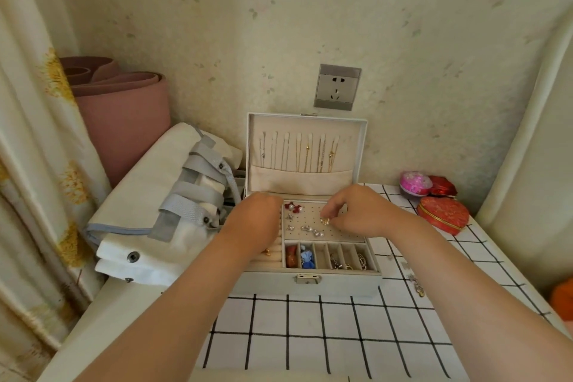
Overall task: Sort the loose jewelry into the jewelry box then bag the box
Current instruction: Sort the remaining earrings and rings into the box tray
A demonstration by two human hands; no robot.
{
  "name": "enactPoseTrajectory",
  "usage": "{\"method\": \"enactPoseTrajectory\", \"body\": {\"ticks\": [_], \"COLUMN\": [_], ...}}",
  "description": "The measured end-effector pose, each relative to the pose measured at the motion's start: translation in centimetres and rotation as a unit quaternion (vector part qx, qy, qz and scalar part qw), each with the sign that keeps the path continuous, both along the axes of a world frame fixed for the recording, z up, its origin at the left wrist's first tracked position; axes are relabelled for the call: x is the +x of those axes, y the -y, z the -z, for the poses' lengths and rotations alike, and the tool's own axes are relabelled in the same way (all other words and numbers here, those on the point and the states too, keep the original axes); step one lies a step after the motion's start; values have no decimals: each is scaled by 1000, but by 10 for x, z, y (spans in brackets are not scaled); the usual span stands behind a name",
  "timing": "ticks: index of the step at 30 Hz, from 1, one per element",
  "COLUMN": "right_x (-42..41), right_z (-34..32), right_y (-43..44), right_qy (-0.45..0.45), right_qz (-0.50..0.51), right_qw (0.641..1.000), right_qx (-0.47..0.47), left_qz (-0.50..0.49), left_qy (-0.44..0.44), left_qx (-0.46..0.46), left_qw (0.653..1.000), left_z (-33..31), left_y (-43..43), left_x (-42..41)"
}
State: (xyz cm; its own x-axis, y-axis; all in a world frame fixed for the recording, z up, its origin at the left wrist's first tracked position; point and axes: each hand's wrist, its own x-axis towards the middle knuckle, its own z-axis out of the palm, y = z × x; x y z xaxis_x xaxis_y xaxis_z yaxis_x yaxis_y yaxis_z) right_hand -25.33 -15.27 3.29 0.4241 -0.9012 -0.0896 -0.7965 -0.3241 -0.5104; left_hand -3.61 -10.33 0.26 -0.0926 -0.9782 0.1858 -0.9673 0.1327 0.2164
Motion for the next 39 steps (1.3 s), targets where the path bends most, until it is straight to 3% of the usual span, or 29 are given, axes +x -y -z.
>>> {"method": "enactPoseTrajectory", "body": {"ticks": [9,12,15,19,24,28,33,39], "right_x": [2,5,6,3,2,6,11,12], "right_z": [3,-4,-15,-25,-27,-26,-23,-22], "right_y": [-2,-1,-5,-8,-9,-12,-13,-14], "right_qy": [48,151,231,296,308,294,355,367], "right_qz": [15,28,19,22,22,52,59,39], "right_qw": [998,988,972,950,943,949,933,929], "right_qx": [-27,-12,35,96,127,99,8,15], "left_qz": [48,71,93,76,76,52,29,12], "left_qy": [-74,-179,-320,-384,-444,-468,-437,-423], "left_qx": [-73,-65,-43,-71,-40,-35,-40,-47], "left_qw": [993,979,942,918,892,882,898,905], "left_z": [-7,-15,-25,-36,-44,-47,-44,-43], "left_y": [1,-1,-1,2,3,2,4,4], "left_x": [-12,-24,-33,-34,-32,-34,-30,-35]}}
